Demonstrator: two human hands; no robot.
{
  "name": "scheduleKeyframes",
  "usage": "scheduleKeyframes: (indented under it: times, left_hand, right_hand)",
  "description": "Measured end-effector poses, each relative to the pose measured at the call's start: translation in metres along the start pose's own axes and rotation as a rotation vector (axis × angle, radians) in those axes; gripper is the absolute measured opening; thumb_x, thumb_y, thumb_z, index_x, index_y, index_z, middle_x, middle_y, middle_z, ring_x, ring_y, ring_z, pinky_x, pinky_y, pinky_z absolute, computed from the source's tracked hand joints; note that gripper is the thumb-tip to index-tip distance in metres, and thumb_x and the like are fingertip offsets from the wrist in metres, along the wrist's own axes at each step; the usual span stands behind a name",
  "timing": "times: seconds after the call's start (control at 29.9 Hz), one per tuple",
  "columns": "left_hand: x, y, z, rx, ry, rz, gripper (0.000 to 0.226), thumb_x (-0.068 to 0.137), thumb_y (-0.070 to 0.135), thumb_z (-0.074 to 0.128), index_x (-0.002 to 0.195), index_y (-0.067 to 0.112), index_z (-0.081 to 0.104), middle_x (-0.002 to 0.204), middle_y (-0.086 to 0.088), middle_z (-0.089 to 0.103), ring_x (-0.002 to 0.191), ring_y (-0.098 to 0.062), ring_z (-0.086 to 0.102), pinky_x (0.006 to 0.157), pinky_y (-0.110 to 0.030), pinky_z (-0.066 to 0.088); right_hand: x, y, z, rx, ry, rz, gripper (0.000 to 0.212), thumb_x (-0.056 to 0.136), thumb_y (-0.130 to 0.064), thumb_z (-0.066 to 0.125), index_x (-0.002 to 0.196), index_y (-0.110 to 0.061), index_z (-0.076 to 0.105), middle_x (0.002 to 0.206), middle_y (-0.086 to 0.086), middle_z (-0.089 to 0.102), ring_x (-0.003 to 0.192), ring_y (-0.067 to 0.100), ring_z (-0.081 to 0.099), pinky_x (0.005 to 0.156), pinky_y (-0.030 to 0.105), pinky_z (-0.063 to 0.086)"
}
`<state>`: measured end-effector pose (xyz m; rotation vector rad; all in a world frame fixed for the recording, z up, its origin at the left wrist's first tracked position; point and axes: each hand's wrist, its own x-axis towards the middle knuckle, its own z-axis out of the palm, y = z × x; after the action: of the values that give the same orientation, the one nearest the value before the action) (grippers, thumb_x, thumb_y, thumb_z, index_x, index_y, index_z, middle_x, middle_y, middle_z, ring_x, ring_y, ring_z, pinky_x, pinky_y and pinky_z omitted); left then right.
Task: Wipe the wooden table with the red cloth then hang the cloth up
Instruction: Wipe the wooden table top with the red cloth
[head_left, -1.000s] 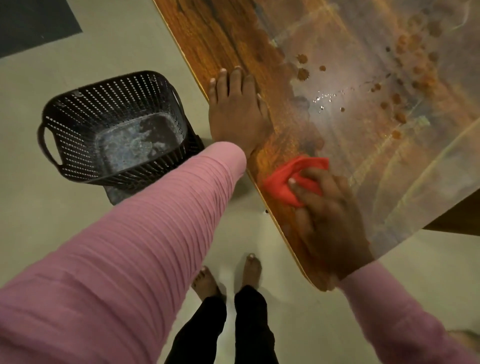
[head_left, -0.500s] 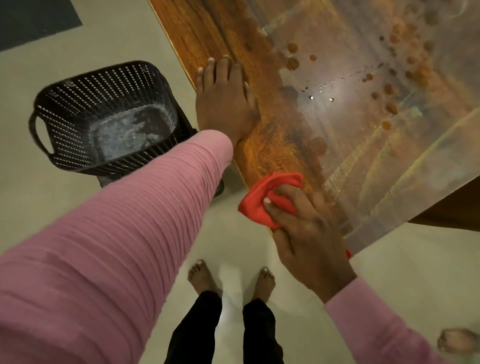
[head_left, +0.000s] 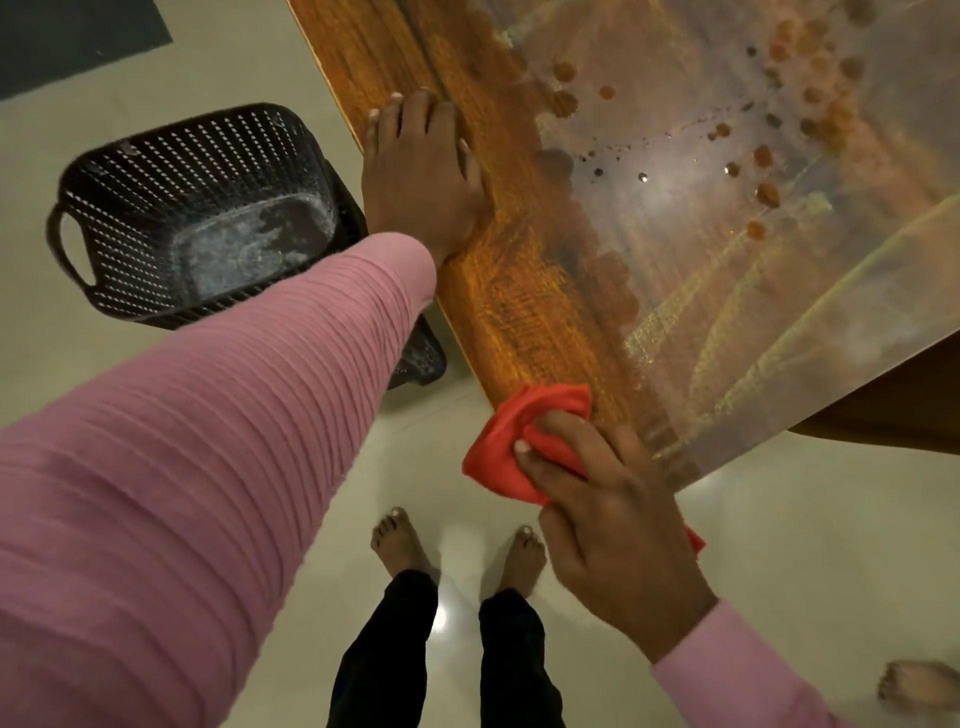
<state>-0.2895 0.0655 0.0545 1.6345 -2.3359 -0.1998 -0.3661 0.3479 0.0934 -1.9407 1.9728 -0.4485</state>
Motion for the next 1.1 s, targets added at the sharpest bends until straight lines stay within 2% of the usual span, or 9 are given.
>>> scheduleKeyframes:
  times: [0.23,0.37,0.47,0.53,0.64,0.74,0.84,0.97,1.1]
  left_hand:
    - [-0.024,0.011,-0.004,-0.012,0.074,-0.003,0.042,0.090,0.022,0.036,0.128,0.013,0.052,0.135,-0.008,0.051,0.125,-0.028,0.044,0.113,-0.042,0.026]
    - [-0.045,0.045,-0.003,-0.071,0.050,-0.016,0.043,0.088,0.023,0.039,0.126,0.012,0.054,0.137,-0.007,0.049,0.126,-0.028,0.043,0.110,-0.042,0.030]
    - [-0.049,0.059,0.003,-0.032,0.046,-0.014,0.042,0.088,0.024,0.042,0.127,0.013,0.053,0.138,-0.008,0.049,0.128,-0.029,0.042,0.114,-0.044,0.026]
    - [-0.050,0.059,0.007,-0.008,0.034,-0.040,0.042,0.089,0.025,0.041,0.128,0.013,0.052,0.139,-0.008,0.048,0.129,-0.029,0.041,0.114,-0.044,0.025]
    - [-0.049,0.058,0.011,-0.005,0.026,-0.082,0.044,0.090,0.026,0.038,0.129,0.013,0.052,0.139,-0.008,0.046,0.129,-0.029,0.040,0.113,-0.044,0.027]
    - [-0.048,0.062,0.010,0.000,0.024,-0.086,0.045,0.090,0.027,0.036,0.130,0.011,0.051,0.139,-0.009,0.045,0.129,-0.029,0.039,0.110,-0.045,0.031]
    - [-0.047,0.061,0.010,-0.006,0.026,-0.090,0.046,0.090,0.027,0.035,0.130,0.010,0.051,0.139,-0.010,0.045,0.128,-0.030,0.040,0.109,-0.045,0.032]
    - [-0.049,0.063,0.011,0.004,0.046,-0.091,0.046,0.090,0.027,0.035,0.129,0.010,0.052,0.136,-0.011,0.047,0.125,-0.030,0.042,0.109,-0.045,0.033]
    - [-0.049,0.064,0.011,0.009,0.056,-0.103,0.044,0.090,0.027,0.035,0.128,0.012,0.053,0.136,-0.009,0.048,0.124,-0.029,0.043,0.108,-0.043,0.034]
  right_hand:
    - [0.015,0.051,-0.029,-0.101,0.193,0.328,0.042,0.082,-0.019,0.045,0.116,-0.011,0.068,0.128,0.011,0.055,0.105,0.031,0.044,0.084,0.049,0.047]
    - [-0.014,0.013,-0.008,-0.042,0.099,0.156,0.042,0.078,-0.020,0.049,0.114,-0.013,0.069,0.128,0.007,0.055,0.109,0.031,0.047,0.093,0.043,0.043]
    - [-0.037,0.002,-0.002,0.015,0.009,0.044,0.042,0.076,-0.020,0.055,0.116,-0.015,0.068,0.128,0.001,0.055,0.098,0.023,0.048,0.082,0.035,0.045]
    - [-0.038,0.019,-0.009,0.023,0.045,0.047,0.040,0.079,-0.021,0.053,0.115,-0.015,0.069,0.126,0.003,0.057,0.098,0.025,0.050,0.083,0.035,0.046]
    - [-0.026,0.070,-0.030,-0.093,0.135,0.133,0.042,0.080,-0.021,0.047,0.114,-0.011,0.069,0.124,0.011,0.058,0.100,0.032,0.050,0.084,0.038,0.044]
    - [-0.007,0.122,-0.055,-0.153,0.234,0.319,0.042,0.078,-0.015,0.048,0.114,-0.009,0.069,0.126,0.014,0.056,0.100,0.038,0.047,0.083,0.031,0.034]
    - [0.002,0.131,-0.058,-0.132,0.298,0.421,0.042,0.078,-0.015,0.050,0.116,-0.010,0.068,0.128,0.012,0.054,0.104,0.037,0.044,0.083,0.026,0.029]
    - [-0.015,0.092,-0.036,-0.071,0.248,0.264,0.040,0.078,-0.017,0.053,0.115,-0.010,0.069,0.127,0.010,0.054,0.115,0.037,0.045,0.093,0.040,0.042]
    - [-0.032,0.088,-0.032,-0.046,0.137,0.039,0.039,0.082,-0.019,0.050,0.115,-0.010,0.068,0.125,0.009,0.058,0.105,0.030,0.049,0.088,0.040,0.046]
